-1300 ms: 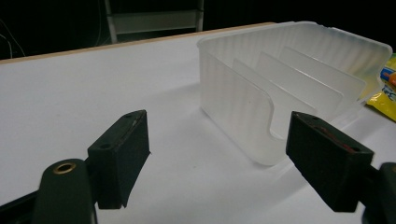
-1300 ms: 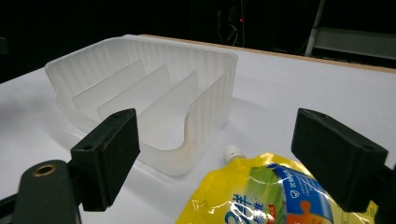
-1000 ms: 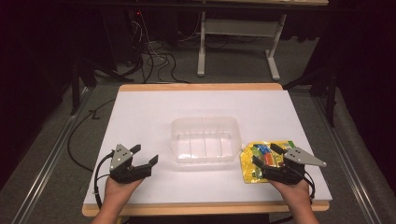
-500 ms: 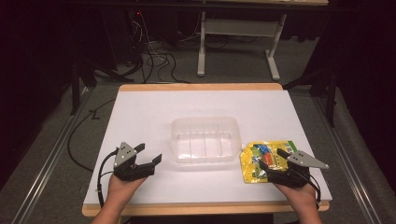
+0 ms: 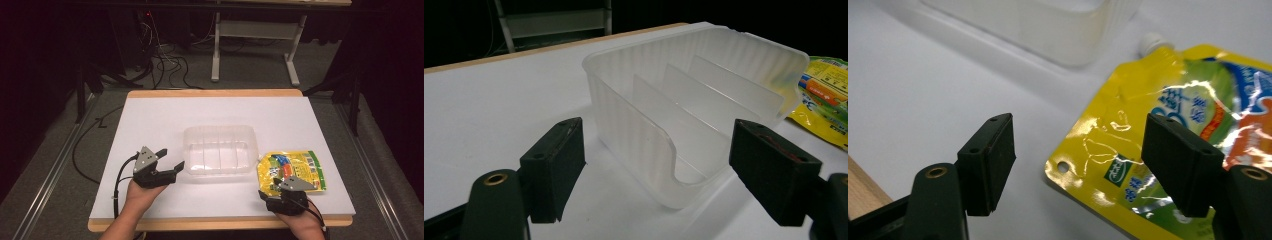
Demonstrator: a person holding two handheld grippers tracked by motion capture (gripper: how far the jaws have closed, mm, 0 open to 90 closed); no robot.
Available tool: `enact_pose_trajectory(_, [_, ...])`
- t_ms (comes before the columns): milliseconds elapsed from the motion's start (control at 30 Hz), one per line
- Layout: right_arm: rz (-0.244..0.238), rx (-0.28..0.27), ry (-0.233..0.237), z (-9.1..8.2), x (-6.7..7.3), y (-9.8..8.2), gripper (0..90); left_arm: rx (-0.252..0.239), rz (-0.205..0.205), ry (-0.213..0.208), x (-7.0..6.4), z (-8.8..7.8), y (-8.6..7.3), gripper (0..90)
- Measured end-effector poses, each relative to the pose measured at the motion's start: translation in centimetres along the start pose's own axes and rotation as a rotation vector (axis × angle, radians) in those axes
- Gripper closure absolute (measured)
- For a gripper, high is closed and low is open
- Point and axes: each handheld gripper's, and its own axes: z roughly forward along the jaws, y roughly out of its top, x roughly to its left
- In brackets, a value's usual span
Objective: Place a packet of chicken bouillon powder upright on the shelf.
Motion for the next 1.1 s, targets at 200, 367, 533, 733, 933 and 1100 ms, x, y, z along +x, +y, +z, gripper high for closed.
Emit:
enact_pose_trajectory(200, [-0.033,0.039,-0.041,1.0,0.3,-0.2,28.1,0.008,-0.003,0.001,0.2,0.0,-0.2,22.9])
enact_pose_trajectory(367, [-0.054,0.07,-0.079,1.6,0.4,-0.2,29.3,0.01,-0.005,0.001,0.2,-0.1,-0.2,22.9])
enact_pose_trajectory(533, [-0.038,0.067,-0.1,1.4,0.1,-0.2,36.9,0.015,-0.013,0.001,0.4,-0.1,-0.3,23.0])
enact_pose_trajectory(733, [-0.084,0.015,-0.119,0.4,0.5,0.1,51.4,0.02,-0.013,-0.005,0.4,0.0,-0.4,22.9])
enact_pose_trajectory(933, [-0.115,0.029,-0.135,0.1,0.6,0.0,65.0,0.024,-0.013,-0.003,0.4,0.0,-0.4,22.9])
enact_pose_trajectory(1100, [-0.152,0.061,-0.12,0.5,1.0,-0.2,71.7,0.023,-0.015,-0.003,0.5,0.0,-0.5,23.0])
